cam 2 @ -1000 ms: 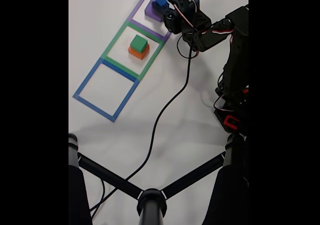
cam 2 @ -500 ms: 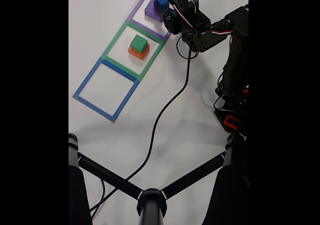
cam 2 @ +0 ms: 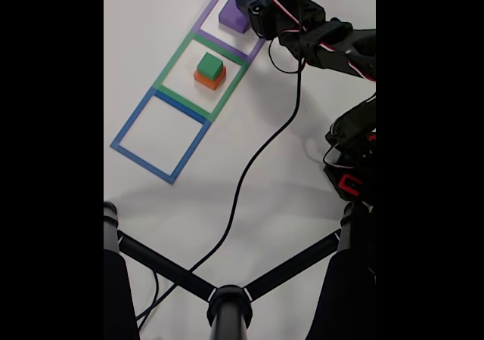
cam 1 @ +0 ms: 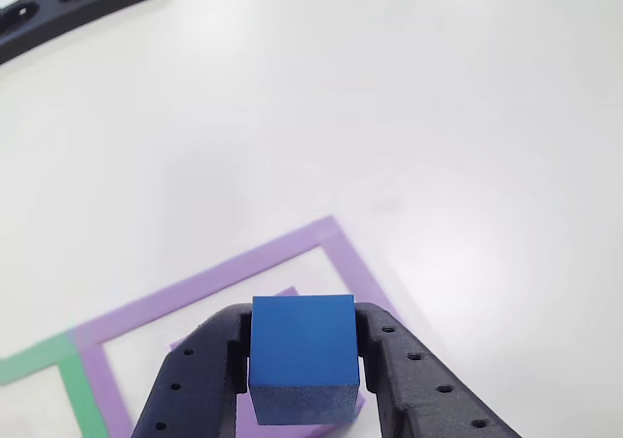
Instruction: Tower of hanoi
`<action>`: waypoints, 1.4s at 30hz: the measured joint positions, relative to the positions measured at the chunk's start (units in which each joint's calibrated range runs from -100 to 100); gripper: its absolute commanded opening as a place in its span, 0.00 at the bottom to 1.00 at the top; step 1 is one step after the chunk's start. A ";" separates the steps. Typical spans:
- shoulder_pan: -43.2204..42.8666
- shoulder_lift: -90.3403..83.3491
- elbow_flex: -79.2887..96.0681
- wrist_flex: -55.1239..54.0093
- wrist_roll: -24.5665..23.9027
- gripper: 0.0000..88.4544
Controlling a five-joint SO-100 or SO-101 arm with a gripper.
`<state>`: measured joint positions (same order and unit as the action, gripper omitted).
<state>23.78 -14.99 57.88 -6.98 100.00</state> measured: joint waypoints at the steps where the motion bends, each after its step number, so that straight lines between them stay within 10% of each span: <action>1: 0.00 -3.04 -1.74 5.70 0.00 0.02; 11: -2.62 -18.32 -32.38 63.40 0.00 0.01; 19: -9.09 -20.85 -55.18 89.73 -3.94 0.01; 31: -17.52 -28.20 -60.84 98.56 -7.49 0.00; 42: -19.89 -39.34 -26.37 73.43 -0.79 0.00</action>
<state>3.89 -54.33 31.51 66.45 99.21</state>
